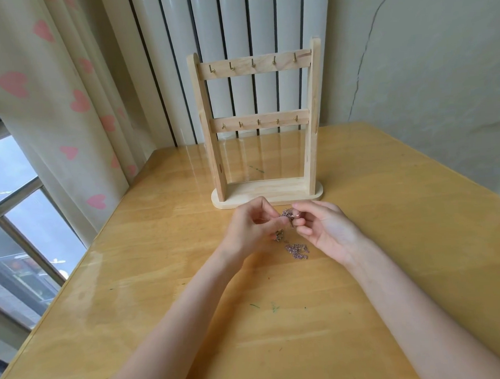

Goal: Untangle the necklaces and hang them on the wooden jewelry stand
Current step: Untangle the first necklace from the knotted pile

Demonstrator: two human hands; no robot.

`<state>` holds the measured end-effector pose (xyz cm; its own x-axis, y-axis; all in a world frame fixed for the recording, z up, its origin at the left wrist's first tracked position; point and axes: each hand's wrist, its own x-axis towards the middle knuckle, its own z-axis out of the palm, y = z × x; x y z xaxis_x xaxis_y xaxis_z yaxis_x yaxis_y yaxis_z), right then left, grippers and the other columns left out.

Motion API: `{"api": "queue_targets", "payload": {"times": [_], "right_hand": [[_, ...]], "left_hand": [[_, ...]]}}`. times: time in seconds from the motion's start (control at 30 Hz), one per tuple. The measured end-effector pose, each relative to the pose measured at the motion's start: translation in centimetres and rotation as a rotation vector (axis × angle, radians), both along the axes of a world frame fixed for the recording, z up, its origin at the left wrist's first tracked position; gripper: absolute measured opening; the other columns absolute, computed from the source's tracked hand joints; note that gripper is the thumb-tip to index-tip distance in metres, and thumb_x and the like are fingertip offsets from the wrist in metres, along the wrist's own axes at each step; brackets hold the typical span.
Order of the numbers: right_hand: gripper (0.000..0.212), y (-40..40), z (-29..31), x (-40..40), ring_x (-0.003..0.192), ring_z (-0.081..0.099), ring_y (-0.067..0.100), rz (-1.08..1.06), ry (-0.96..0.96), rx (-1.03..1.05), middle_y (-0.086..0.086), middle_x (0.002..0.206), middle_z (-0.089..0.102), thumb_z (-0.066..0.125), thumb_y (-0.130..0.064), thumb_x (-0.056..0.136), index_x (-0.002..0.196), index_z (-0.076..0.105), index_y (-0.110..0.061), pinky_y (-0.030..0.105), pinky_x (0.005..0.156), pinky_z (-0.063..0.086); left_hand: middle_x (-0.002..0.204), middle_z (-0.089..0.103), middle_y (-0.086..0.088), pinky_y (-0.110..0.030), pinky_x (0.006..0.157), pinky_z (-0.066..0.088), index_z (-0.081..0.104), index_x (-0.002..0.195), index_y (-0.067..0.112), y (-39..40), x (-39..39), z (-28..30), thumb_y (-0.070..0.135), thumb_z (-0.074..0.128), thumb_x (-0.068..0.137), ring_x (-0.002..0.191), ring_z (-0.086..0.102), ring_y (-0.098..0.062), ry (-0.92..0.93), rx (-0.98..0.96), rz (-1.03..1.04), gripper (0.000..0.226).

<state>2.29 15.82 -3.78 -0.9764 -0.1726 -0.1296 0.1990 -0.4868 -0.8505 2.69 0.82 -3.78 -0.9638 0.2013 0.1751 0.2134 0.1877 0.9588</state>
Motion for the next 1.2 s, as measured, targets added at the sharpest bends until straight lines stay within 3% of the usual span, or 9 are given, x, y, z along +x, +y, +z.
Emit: {"api": "queue_targets", "payload": {"times": [0.17,0.27,0.53,0.63,0.83,1.0,1.1,1.2], "right_hand": [[0.014,-0.1,-0.1,0.0,0.046,0.044,0.008,0.0,0.015,0.113,0.004,0.061,0.05,0.056,0.003,0.086,0.074,0.055,-0.004,0.015,0.036,0.031],[0.014,-0.3,-0.1,0.1,0.048,0.043,0.009,-0.004,0.08,0.232,0.006,0.063,0.05,0.057,0.003,0.086,0.075,0.054,-0.004,0.017,0.038,0.031],[0.011,-0.8,-0.2,0.5,0.047,0.046,0.009,-0.018,0.189,0.448,0.006,0.06,0.055,0.059,0.001,0.087,0.079,0.052,-0.003,0.017,0.04,0.034],[0.012,-1.3,-0.4,0.4,0.047,0.047,0.01,-0.06,0.183,0.529,0.008,0.061,0.056,0.057,-0.001,0.088,0.077,0.052,-0.004,0.018,0.04,0.036],[0.016,-1.8,-0.5,0.4,0.059,0.059,0.02,-0.071,0.129,0.514,0.009,0.066,0.061,0.055,0.0,0.087,0.075,0.048,-0.007,0.026,0.054,0.051],[0.016,-1.8,-0.4,0.5,0.05,0.06,0.015,-0.095,0.112,0.437,-0.002,0.049,0.06,0.053,0.007,0.085,0.078,0.047,-0.007,0.024,0.057,0.055],[0.014,-1.5,-0.2,0.3,0.052,0.061,0.016,-0.141,0.08,0.336,0.008,0.067,0.062,0.053,0.011,0.084,0.083,0.051,-0.003,0.021,0.058,0.056],[0.013,-1.1,0.0,0.4,0.056,0.061,0.015,-0.117,0.071,0.248,0.013,0.076,0.063,0.053,0.012,0.084,0.089,0.059,0.002,0.019,0.056,0.054]], "left_hand": [[0.075,0.063,-0.006,-0.019,0.073,0.054,0.057,0.079,0.01,-0.6,0.0,0.0,0.009,0.066,0.081,0.074,0.063,-0.014,-0.281,0.285,-0.149,0.01],[0.077,0.065,-0.008,-0.018,0.07,0.055,0.058,0.088,0.008,-0.4,-0.1,-0.2,0.012,0.067,0.08,0.07,0.066,-0.012,-0.383,0.355,-0.125,0.013],[0.056,0.062,0.001,-0.014,0.065,0.054,0.06,0.081,0.006,-0.2,-0.3,-0.4,0.004,0.062,0.085,0.064,0.062,-0.011,-0.346,0.371,0.052,0.005],[0.063,0.06,-0.003,-0.016,0.064,0.052,0.055,0.077,0.009,-0.1,-0.3,-0.3,0.001,0.059,0.086,0.062,0.058,-0.013,-0.305,0.405,0.109,0.012],[0.065,0.062,-0.002,-0.015,0.06,0.05,0.052,0.079,0.013,0.2,-0.2,-0.5,0.003,0.06,0.086,0.052,0.058,-0.006,-0.327,0.526,0.088,0.014],[0.072,0.06,-0.005,-0.017,0.061,0.052,0.056,0.082,0.013,0.1,-0.4,-0.7,0.007,0.057,0.088,0.061,0.055,-0.012,-0.431,0.614,-0.018,0.008],[0.064,0.06,0.0,-0.015,0.05,0.046,0.058,0.085,0.01,0.4,-0.2,-0.4,0.007,0.051,0.092,0.052,0.051,-0.006,-0.463,0.585,-0.096,0.01],[0.068,0.058,-0.001,-0.016,0.048,0.047,0.06,0.096,0.005,0.6,-0.2,0.0,0.006,0.047,0.093,0.049,0.049,-0.005,-0.496,0.663,-0.14,0.013]]}}
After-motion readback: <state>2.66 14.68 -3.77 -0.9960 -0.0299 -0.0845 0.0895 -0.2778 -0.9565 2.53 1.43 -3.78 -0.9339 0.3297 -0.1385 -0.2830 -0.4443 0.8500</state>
